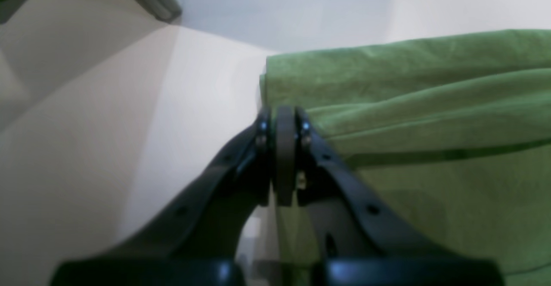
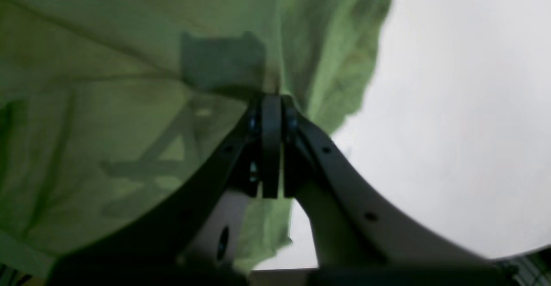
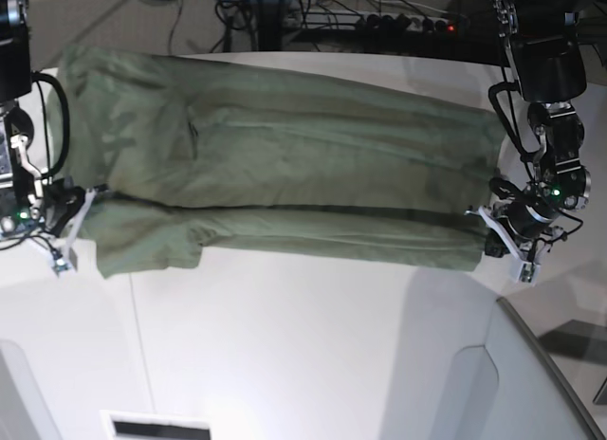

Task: Layout the t-shirt on the table in an organized manner, then fold the t-shirt properly
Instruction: 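Fold the held hem edge over the shirt body with both grippers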

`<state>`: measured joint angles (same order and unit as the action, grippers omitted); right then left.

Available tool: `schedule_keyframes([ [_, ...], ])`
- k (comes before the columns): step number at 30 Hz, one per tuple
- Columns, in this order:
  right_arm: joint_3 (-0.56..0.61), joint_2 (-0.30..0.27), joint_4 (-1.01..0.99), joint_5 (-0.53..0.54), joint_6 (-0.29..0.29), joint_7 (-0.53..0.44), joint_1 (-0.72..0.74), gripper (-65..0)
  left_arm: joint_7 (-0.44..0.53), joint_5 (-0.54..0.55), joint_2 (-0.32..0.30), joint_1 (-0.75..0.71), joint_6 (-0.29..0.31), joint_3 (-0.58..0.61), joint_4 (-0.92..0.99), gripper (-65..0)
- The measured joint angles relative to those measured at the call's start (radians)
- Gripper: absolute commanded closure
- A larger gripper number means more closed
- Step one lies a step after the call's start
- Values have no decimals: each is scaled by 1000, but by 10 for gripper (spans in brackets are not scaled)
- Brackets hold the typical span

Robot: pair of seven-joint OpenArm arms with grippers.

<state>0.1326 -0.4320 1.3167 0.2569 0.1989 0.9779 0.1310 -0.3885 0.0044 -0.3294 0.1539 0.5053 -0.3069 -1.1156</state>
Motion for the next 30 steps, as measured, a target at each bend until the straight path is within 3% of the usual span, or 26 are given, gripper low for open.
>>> schedule_keyframes([
  [14, -19, 3, 27, 3, 1, 24, -54, 0, 3, 3, 0, 3, 0, 0, -31, 0],
  [21, -19, 3, 23, 4, 0, 18, -71, 0, 4, -11, 0, -2, -1, 6, 45, 0],
  [25, -20, 5, -21, 4, -4, 13, -72, 0, 76, -7, 0, -1, -4, 7, 64, 0],
  [30, -75, 38, -56, 5, -4, -6, -76, -11, 70, -9, 2, -2, -4, 8, 90, 0],
])
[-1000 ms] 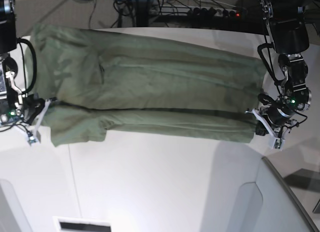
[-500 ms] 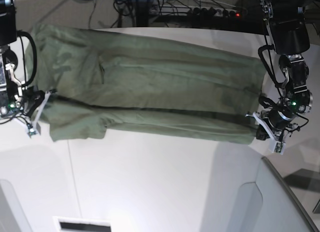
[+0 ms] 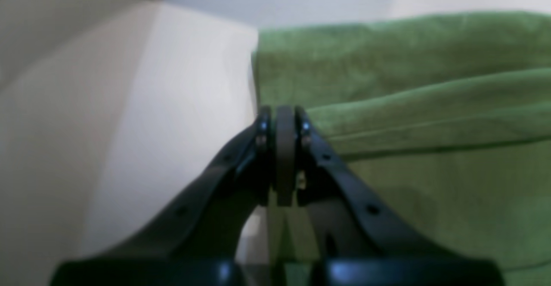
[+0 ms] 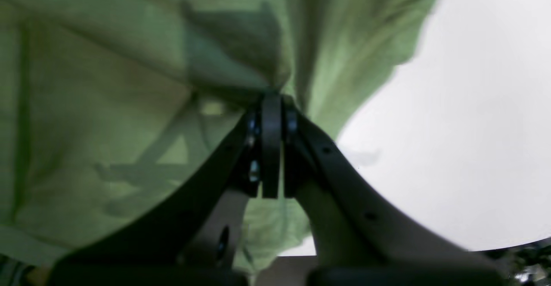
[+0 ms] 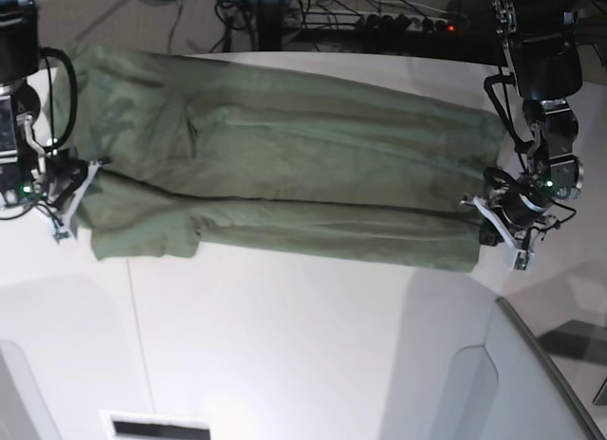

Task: Layout the t-shirt on the table in an organized manner, then fold the t-shirt properly
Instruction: 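Fold the held hem edge over the shirt body with both grippers, then release the folded edge and lift both grippers off the shirt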

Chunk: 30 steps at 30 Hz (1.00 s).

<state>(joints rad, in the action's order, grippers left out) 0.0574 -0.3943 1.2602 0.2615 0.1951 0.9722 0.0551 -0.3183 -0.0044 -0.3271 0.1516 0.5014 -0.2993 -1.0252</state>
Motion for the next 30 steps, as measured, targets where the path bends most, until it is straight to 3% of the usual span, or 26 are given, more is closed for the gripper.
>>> schedule_keyframes([
  [2, -12, -4, 0, -2, 0, 0, 0, -47, 2, 0, -3, 2, 0, 0, 0, 0],
  [7, -14, -5, 3, -4, -3, 0, 1, -258, 4, 0, -3, 3, 0, 0, -2, 0],
  [9, -14, -5, 4, -4, -3, 1, 5, -285, 3, 0, -3, 3, 0, 0, -2, 0],
  [10, -14, -5, 13, -9, -4, 1, 5, -287, 0, 0, -2, 2, 0, -1, -13, -35],
  [15, -14, -12, 173, -3, -4, 23, 3, -293, -3, 9, -23, 0, 0, -8, -99, -443],
  [18, -14, -11, 208, -1, 7, 30, 42, -294, -6, 8, -27, 1, 3, -51, -139, -594],
  [21, -10, -4, 121, 1, 13, -34, 134, -294, -7, 10, -14, -2, 7, -149, -159, -599],
  [23, -11, 15, 1, -13, 57, -94, 207, -294, -1, 34, -17, -24, 8, -198, -164, -583],
  [24, -10, 24, -67, -5, 110, -109, 240, -294, 0, 67, -20, -45, 22, -222, -164, -573],
  [27, -12, 42, -261, 1, 191, -143, 309, -293, -9, 198, -29, -141, 71, -275, -157, -545],
  [30, -14, 33, -382, -9, 191, -201, 343, -293, -10, 291, -64, -243, 68, -296, -153, -507],
])
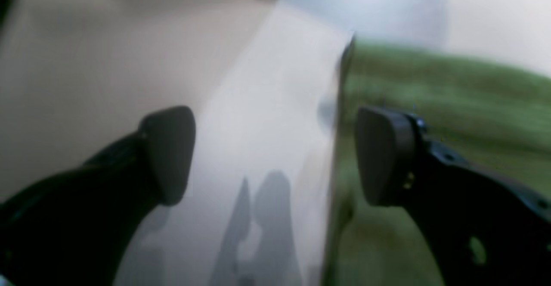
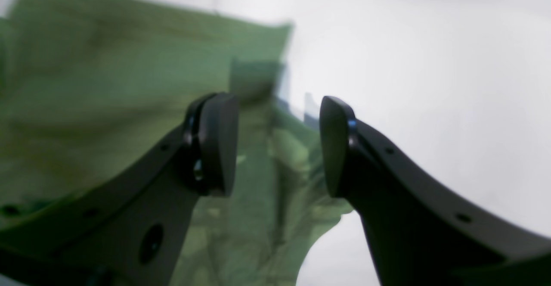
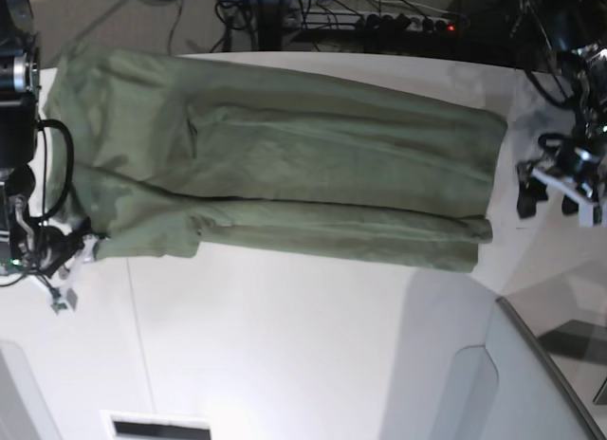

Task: Layout the t-shirt on the table in an organized manner, then fold the t-shirt properly
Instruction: 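Release the folded edge and lift both grippers off the shirt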

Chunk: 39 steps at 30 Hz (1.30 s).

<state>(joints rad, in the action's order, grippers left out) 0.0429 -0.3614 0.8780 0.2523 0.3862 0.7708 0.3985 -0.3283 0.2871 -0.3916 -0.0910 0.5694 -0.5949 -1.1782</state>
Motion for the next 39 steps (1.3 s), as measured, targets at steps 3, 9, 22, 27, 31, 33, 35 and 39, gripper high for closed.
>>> schedule_keyframes([
  [3, -2, -3, -51, -1, 0, -40, 20, -293, 6, 47, -22, -56, -11, -22, -5, -467],
  [9, -2, 34, -69, 2, 8, -51, 19, -293, 10, 58, -13, -87, -10, -58, 1, -439],
  [22, 0, 57, -181, 2, 8, -124, 41, 0, 8, 58, -6, -85, -8, -57, 2, -439],
  [27, 0, 54, -180, 1, 8, -124, 58, 0, 10, 58, -7, -84, -8, -56, 26, -439],
  [31, 0, 52, -39, 0, 8, -5, 30, 0, 10, 59, -6, -79, -8, -51, 29, -439],
  [33, -2, 51, 90, 0, 6, 65, -6, 0, 11, 59, -6, -75, -8, -50, 29, -439],
  [35, -3, 52, 214, 3, 8, 134, -56, 0, 10, 57, -7, -74, -8, -50, 29, -439],
  [39, -5, 73, 402, -3, 6, 275, -183, 0, 11, 58, -6, -75, -8, -50, 29, -439],
])
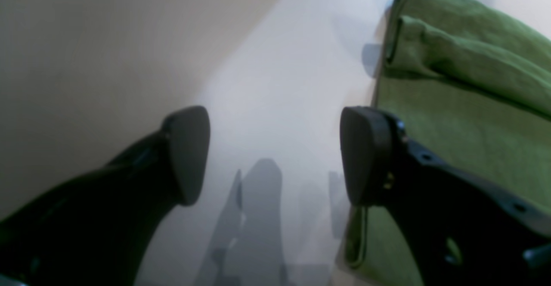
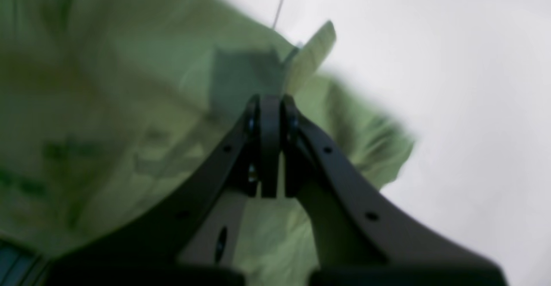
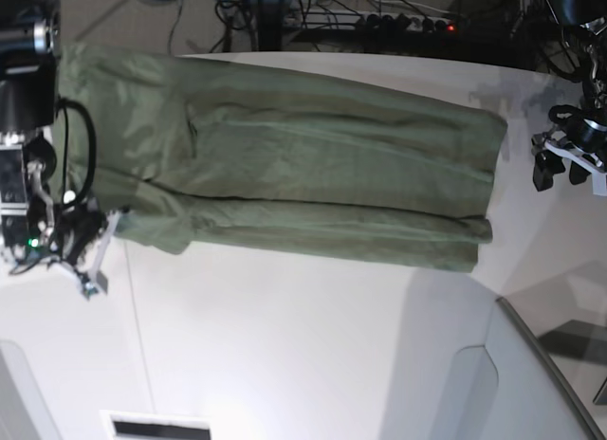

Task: Layout the t-shirt on the table in an organized manner, then fold the t-shirt properly
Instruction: 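Release the folded edge and lift both grippers off the shirt, then move both grippers over the folded shirt to new grasp points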

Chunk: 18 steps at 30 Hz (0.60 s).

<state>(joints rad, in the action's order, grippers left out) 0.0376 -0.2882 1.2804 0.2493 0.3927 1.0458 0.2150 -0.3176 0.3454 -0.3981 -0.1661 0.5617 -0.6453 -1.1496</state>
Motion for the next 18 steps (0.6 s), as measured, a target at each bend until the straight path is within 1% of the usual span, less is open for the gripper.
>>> schedule_keyframes([
  [3, 0, 19, 135, 10, 6, 64, -76, 0, 0, 0, 0, 2, 0, 1, 0, -439],
  [5, -1, 31, 214, 3, -11, 85, -119, 0, 0, -1, -1, 1, 0, 0, 0, -439],
  [9, 0, 60, 348, 10, -3, 140, -218, 0, 0, 0, 2, 2, 0, 1, 0, -439],
  [10, 0, 65, 368, 10, -2, 162, -235, 0, 0, 0, 2, 2, 0, 1, 0, -439],
  [12, -4, 76, 400, -3, -7, 167, -253, 0, 0, 0, 0, 2, -1, 0, 0, -439],
  [14, -54, 90, 428, 14, -6, 164, -280, 0, 0, 0, 1, 2, 0, 1, 0, -439],
  [16, -95, 100, 433, 0, -7, 178, -312, 0, 0, -1, 0, 2, 0, 1, 0, -439],
  [18, -110, 105, 431, 1, -7, 184, -349, 0, 0, 0, -2, 2, -1, 1, 0, -439],
])
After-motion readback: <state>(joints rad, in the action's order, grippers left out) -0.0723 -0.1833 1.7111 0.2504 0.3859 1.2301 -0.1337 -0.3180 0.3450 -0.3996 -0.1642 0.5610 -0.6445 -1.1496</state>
